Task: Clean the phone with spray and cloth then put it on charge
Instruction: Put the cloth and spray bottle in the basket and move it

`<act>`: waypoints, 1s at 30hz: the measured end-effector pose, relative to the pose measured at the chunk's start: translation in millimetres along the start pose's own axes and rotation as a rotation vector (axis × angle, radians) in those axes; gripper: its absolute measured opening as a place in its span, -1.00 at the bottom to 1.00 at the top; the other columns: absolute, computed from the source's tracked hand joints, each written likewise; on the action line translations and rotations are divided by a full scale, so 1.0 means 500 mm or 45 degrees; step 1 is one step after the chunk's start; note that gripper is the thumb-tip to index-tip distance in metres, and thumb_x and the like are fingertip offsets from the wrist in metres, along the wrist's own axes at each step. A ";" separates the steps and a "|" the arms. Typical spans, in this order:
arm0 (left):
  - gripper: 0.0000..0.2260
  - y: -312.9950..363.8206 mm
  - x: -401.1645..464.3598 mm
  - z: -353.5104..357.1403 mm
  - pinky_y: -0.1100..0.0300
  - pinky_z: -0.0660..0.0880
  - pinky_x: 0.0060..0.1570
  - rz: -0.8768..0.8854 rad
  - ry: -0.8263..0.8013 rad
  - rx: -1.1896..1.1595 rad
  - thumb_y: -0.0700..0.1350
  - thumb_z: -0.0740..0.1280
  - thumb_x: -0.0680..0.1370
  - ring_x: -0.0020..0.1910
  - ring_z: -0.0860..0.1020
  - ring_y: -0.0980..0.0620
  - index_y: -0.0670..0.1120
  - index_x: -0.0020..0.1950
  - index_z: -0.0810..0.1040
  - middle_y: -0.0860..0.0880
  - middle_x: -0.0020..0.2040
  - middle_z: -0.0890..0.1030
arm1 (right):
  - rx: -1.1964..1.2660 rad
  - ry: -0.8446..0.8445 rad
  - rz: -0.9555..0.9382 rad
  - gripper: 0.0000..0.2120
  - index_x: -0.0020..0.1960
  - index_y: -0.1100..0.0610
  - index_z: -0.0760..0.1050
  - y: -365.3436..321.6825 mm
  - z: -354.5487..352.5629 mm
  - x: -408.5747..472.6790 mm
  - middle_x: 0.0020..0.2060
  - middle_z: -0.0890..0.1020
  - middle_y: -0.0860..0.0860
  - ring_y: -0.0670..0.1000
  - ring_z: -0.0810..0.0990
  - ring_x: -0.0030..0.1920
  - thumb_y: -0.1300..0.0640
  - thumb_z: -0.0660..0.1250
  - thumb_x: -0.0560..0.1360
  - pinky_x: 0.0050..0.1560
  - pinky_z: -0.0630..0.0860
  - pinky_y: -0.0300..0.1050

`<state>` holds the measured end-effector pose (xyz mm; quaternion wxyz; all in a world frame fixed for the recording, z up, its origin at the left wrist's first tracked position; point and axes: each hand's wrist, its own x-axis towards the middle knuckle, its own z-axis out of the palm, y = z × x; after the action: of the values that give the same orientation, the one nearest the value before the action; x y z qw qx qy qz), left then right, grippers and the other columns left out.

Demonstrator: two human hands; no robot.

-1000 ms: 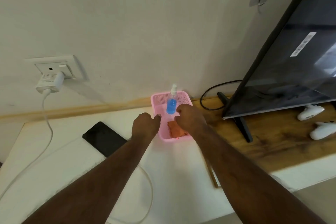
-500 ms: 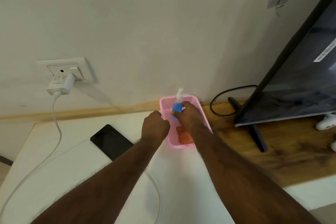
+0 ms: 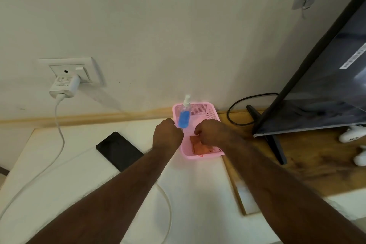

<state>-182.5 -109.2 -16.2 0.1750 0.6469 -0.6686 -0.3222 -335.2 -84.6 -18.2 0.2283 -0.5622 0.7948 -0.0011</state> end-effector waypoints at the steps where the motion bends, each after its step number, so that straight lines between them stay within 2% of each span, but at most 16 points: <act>1: -0.81 0.001 0.000 0.000 0.20 0.35 -0.16 0.007 0.003 0.012 -0.09 0.35 0.59 -0.20 0.43 0.04 -0.14 0.16 0.56 -0.02 -0.04 0.56 | -0.009 0.002 0.003 -0.71 0.27 0.05 0.51 0.000 0.000 -0.006 0.13 0.59 0.01 -0.01 0.53 -0.06 0.13 0.29 0.56 -0.02 0.49 -0.16; 5: -0.88 0.001 0.000 -0.002 0.26 0.32 -0.26 0.011 -0.003 0.026 -0.09 0.35 0.58 -0.35 0.39 0.06 -0.11 0.06 0.53 0.02 -0.12 0.50 | -0.017 -0.018 0.021 -0.76 0.16 0.08 0.56 0.000 -0.001 0.002 0.07 0.62 0.09 0.13 0.60 0.04 0.11 0.29 0.51 -0.05 0.54 -0.01; 8: -0.91 -0.002 0.001 -0.001 0.30 0.22 -0.44 0.000 -0.007 0.026 -0.09 0.35 0.57 -0.38 0.38 0.10 -0.07 -0.05 0.46 0.02 -0.17 0.51 | 0.213 0.063 0.076 -0.72 0.23 -0.12 0.43 0.000 0.028 0.021 0.03 0.58 -0.01 0.07 0.59 -0.05 -0.05 0.31 0.52 -0.09 0.58 -0.08; 10: -0.90 -0.005 0.002 0.000 0.31 0.21 -0.46 -0.003 -0.003 0.007 -0.09 0.35 0.57 -0.38 0.38 0.10 -0.06 -0.07 0.45 0.04 -0.20 0.49 | 0.204 0.091 0.100 -0.74 0.20 -0.08 0.42 0.001 0.032 0.040 -0.03 0.54 -0.06 0.02 0.53 -0.17 -0.06 0.31 0.53 -0.18 0.52 -0.17; 13: -0.90 -0.009 0.004 -0.001 0.31 0.22 -0.43 0.012 -0.010 -0.003 -0.08 0.35 0.58 -0.39 0.37 0.11 -0.05 -0.05 0.45 0.05 -0.17 0.49 | 0.164 0.163 0.104 -0.77 0.05 -0.05 0.38 0.001 0.018 0.065 -0.16 0.48 -0.07 -0.01 0.47 -0.24 0.02 0.38 0.47 -0.06 0.57 -0.06; 15: -0.91 -0.009 0.004 -0.002 0.29 0.25 -0.39 0.028 -0.018 -0.010 -0.07 0.35 0.58 -0.39 0.36 0.12 -0.06 -0.02 0.48 0.04 -0.16 0.49 | 0.183 0.182 0.102 -0.72 -0.01 -0.04 0.36 -0.003 0.007 0.079 -0.20 0.48 -0.05 -0.03 0.45 -0.30 0.04 0.45 0.41 -0.21 0.52 -0.15; 17: -0.91 -0.009 0.008 -0.002 0.26 0.31 -0.29 0.041 -0.021 -0.017 -0.08 0.35 0.59 -0.38 0.37 0.10 -0.06 -0.02 0.47 0.03 -0.14 0.50 | 0.201 0.189 0.030 -0.87 -0.05 0.07 0.44 -0.008 0.001 0.093 -0.22 0.54 0.02 -0.05 0.46 -0.43 0.08 0.37 0.47 -0.47 0.38 -0.35; 18: -0.90 -0.009 0.009 -0.001 0.24 0.34 -0.22 0.043 -0.027 -0.019 -0.08 0.35 0.59 -0.37 0.38 0.09 -0.05 -0.03 0.46 0.03 -0.13 0.51 | 0.309 0.194 0.014 -0.92 -0.05 0.12 0.48 -0.010 0.000 0.100 -0.23 0.57 0.04 -0.06 0.50 -0.45 0.11 0.31 0.51 -0.56 0.36 -0.39; 20: -0.90 -0.009 0.010 0.001 0.21 0.36 -0.17 0.039 -0.033 -0.030 -0.06 0.35 0.60 -0.37 0.38 0.09 -0.06 0.01 0.48 0.03 -0.11 0.51 | 0.477 0.243 0.095 -0.88 0.01 0.08 0.50 -0.015 -0.001 0.108 -0.16 0.60 0.04 -0.03 0.59 -0.29 0.05 0.27 0.56 -0.47 0.48 -0.31; 22: -0.89 -0.011 0.012 0.004 0.21 0.36 -0.15 0.034 -0.026 -0.046 -0.06 0.35 0.60 -0.37 0.39 0.09 -0.08 0.06 0.51 0.03 -0.09 0.51 | 0.907 0.194 0.282 -0.81 0.08 -0.01 0.52 -0.024 -0.004 0.106 -0.09 0.62 0.01 0.04 0.63 -0.15 -0.08 0.26 0.56 -0.36 0.54 -0.18; 25: -0.83 -0.014 0.012 0.009 0.22 0.38 -0.14 0.012 -0.019 -0.083 -0.05 0.35 0.60 -0.36 0.39 0.09 -0.09 0.14 0.53 0.03 -0.07 0.52 | 1.259 0.148 0.350 -0.77 0.09 -0.06 0.54 -0.026 0.000 0.108 -0.05 0.65 -0.01 0.07 0.65 -0.10 -0.14 0.23 0.55 -0.12 0.63 -0.04; 28: -0.73 -0.011 0.002 -0.003 0.20 0.37 -0.13 -0.012 -0.037 -0.087 0.00 0.36 0.59 -0.27 0.42 0.08 -0.12 0.22 0.52 0.00 -0.01 0.55 | 1.115 0.165 0.353 -0.77 0.13 0.05 0.50 -0.026 -0.001 0.102 0.02 0.63 0.07 0.06 0.62 -0.14 -0.04 0.26 0.55 -0.06 0.63 0.02; 30: -0.66 -0.010 -0.009 -0.020 0.18 0.35 -0.12 -0.004 -0.029 -0.049 0.06 0.33 0.59 -0.12 0.47 0.04 -0.14 0.25 0.51 -0.05 0.09 0.60 | 0.638 0.187 0.303 -0.78 0.08 0.09 0.44 -0.036 -0.008 0.081 0.02 0.59 0.09 0.02 0.54 -0.24 0.02 0.36 0.51 -0.15 0.55 -0.02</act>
<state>-171.7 -106.8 -11.8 0.1794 0.6406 -0.6634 -0.3426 -331.1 -128.5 -24.4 0.3003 -0.3896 0.8446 -0.2114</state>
